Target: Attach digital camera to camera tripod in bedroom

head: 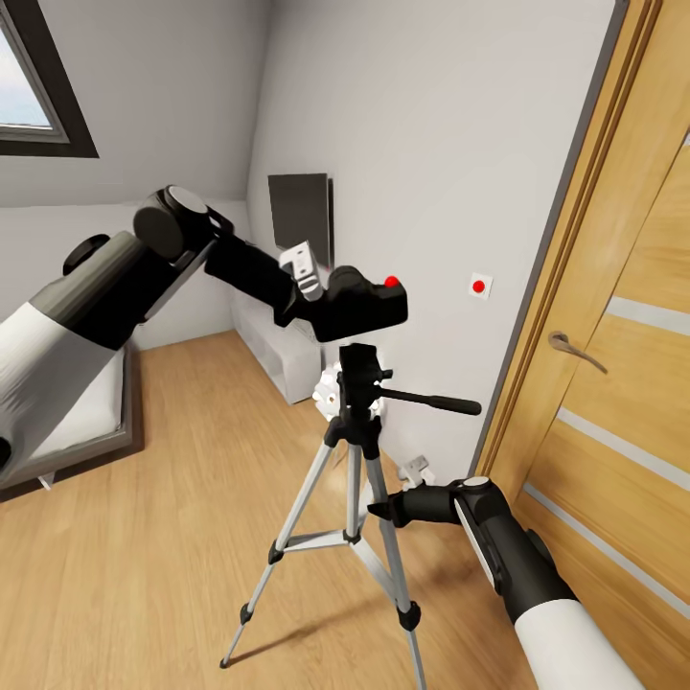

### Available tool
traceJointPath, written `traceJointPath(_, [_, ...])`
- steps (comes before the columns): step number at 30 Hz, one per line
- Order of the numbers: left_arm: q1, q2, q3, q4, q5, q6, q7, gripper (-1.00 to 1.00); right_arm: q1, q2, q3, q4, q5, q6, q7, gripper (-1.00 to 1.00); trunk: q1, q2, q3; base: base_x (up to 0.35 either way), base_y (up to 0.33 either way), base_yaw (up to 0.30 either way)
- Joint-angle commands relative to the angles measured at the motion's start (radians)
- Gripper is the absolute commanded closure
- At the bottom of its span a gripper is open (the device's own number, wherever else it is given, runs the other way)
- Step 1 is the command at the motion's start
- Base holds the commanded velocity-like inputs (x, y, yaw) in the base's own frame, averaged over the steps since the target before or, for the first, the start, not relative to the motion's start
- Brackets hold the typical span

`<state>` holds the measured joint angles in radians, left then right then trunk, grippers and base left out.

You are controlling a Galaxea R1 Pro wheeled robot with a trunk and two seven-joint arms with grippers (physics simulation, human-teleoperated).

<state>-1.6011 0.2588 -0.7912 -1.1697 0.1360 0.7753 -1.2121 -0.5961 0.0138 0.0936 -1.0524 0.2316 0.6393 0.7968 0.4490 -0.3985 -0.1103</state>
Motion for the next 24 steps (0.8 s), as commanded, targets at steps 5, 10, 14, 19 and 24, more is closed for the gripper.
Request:
traceJointPath(5, [-0.029, 0.002, 0.009, -0.028, 0.025, 0.007, -0.001, 1.0, 0.0, -0.003, -0.001, 0.004, 0.013, 0.004, 0.008, 1.0, 0.001, -0.002, -0.003, 0.0, 0.0, 0.0])
traceJointPath(10, [-0.029, 0.003, 0.031, -0.048, 0.065, 0.009, 0.005, 1.0, 0.0, -0.006, 0.0, 0.004, 0.005, 0.005, 0.008, 1.0, 0.001, -0.002, -0.003, 0.0, 0.0, 0.0])
traceJointPath(14, [-0.029, 0.003, 0.038, -0.052, 0.095, 0.01, 0.007, 1.0, 0.0, -0.007, 0.0, 0.003, 0.004, 0.005, 0.009, 1.0, 0.001, -0.002, -0.003, 0.0, 0.0, 0.0])
traceJointPath(19, [-0.029, 0.004, 0.039, -0.054, 0.133, 0.01, 0.008, 1.0, 0.0, -0.008, 0.0, 0.003, 0.003, 0.005, 0.009, 1.0, 0.001, -0.002, -0.003, 0.0, 0.0, 0.0])
traceJointPath(24, [-0.029, 0.005, 0.038, -0.054, 0.138, 0.012, 0.008, 1.0, 0.0, -0.008, 0.0, 0.003, 0.001, 0.004, 0.007, 1.0, 0.001, -0.002, -0.003, 0.0, 0.0, 0.0])
